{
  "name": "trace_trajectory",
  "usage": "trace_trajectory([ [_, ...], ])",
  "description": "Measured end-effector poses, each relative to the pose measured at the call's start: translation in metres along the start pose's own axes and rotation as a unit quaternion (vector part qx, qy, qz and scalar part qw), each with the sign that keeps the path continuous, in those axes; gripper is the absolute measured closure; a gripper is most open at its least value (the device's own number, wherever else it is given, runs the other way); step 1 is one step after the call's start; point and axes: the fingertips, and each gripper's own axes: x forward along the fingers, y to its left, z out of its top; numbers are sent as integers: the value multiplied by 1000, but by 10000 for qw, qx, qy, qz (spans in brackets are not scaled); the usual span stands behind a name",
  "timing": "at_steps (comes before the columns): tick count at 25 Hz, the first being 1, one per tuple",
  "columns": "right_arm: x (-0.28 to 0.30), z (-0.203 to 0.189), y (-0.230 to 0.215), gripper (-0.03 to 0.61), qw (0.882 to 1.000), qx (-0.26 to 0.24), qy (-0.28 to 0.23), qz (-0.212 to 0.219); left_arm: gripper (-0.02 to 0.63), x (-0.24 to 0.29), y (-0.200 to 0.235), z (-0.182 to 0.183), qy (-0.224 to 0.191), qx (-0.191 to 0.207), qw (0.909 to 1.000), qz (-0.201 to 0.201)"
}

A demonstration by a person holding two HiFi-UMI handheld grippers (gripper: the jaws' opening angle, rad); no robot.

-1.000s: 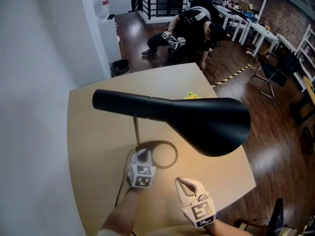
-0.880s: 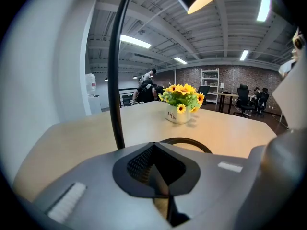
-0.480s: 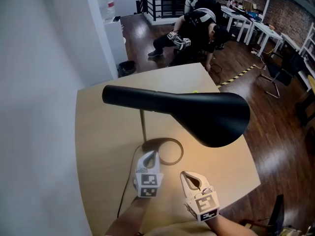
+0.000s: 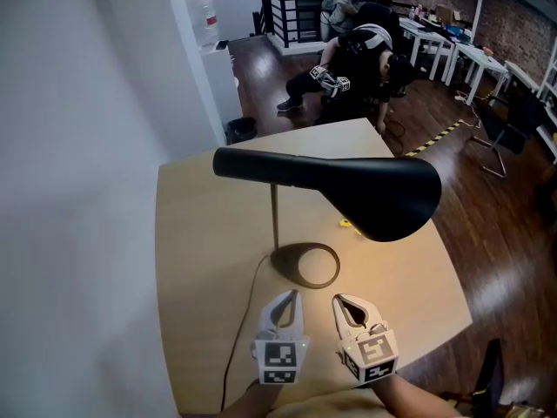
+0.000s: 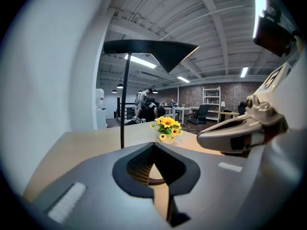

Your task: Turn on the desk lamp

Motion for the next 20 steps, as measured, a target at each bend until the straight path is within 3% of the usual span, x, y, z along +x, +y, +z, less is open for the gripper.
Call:
trace_trajectory([
  [8,-23,6,17,580,9998,-1,-156,-149,620,-55,-15,19,-411,-80,9991,-79],
  [20,-70,16,26,580,9982,-145,-585,-15,620,-101,-44,16,-557,59,9983,145],
])
